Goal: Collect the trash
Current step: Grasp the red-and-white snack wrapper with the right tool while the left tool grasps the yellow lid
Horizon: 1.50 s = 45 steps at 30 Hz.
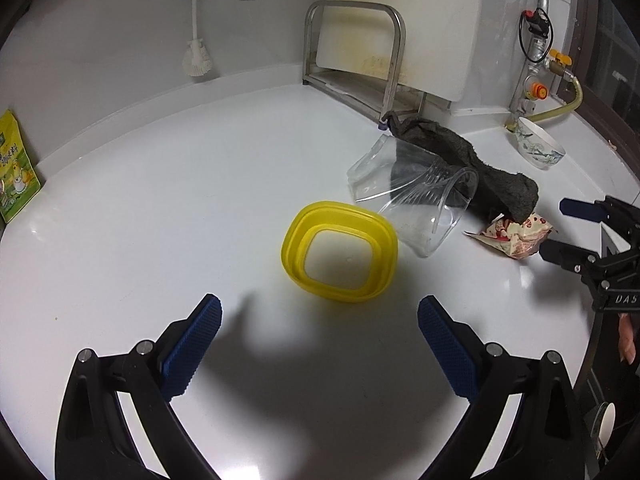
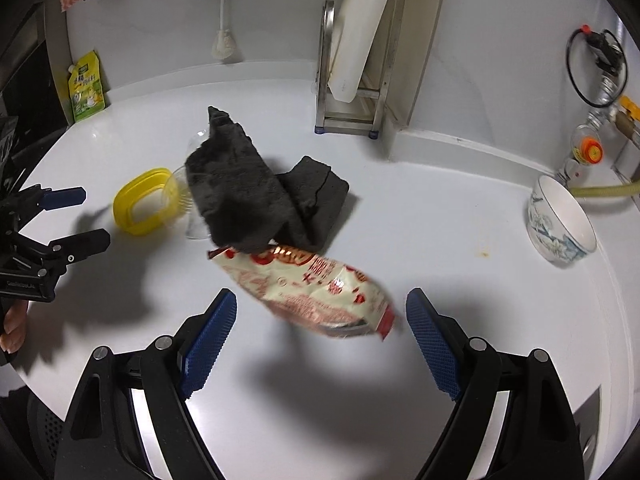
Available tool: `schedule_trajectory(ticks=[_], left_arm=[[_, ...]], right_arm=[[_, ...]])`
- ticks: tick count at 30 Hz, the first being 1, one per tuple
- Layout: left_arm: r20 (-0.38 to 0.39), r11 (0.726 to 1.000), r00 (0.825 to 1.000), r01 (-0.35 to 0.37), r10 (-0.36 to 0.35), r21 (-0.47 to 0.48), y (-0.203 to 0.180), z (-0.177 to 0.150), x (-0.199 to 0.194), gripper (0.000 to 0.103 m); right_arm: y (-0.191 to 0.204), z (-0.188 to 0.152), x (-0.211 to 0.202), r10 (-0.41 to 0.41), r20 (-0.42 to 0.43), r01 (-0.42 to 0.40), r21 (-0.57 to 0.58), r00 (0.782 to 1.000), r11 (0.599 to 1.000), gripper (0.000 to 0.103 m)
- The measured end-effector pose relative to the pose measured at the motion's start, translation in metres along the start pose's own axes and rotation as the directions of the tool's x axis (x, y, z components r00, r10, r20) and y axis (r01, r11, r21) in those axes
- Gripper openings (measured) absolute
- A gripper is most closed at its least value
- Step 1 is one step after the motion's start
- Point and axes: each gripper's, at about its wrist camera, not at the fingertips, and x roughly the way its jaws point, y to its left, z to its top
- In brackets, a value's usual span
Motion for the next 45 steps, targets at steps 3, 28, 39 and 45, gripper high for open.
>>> schedule_trajectory(ticks=[3, 28, 39, 45], left_arm=[[-0.004, 1.0, 1.0, 0.002, -0.002, -0.002, 0.0, 0.001, 0.003, 0.097], [-0.019, 1.0, 1.0, 0.004, -0.005, -0.028, 0.001, 0.007, 0.017, 0.097], [-0.027, 0.999, 0.999, -0.031, 0.032, 0.037, -0.01, 0.01, 0.026, 0.097], [-0.059, 0.997, 0.997, -0.05, 0.054, 0.055, -0.014, 0.015, 0.039, 0.097]], right_arm=[[-0.004, 0.005, 0.011, 0.018, -0.026, -0.018, -0.023, 1.0, 1.0, 0.083], [0.014, 0.008, 0.043, 0.109, -0.096, -0.115, -0.058, 0.989, 0.992, 0.067], [0.018, -0.013, 0.022, 0.051, -0.061, -0.05, 0.019, 0.997, 0.999, 0.042], [0.014, -0.025, 0.01, 0.041, -0.048, -0.037, 0.068, 0.998, 0.997, 0.036]])
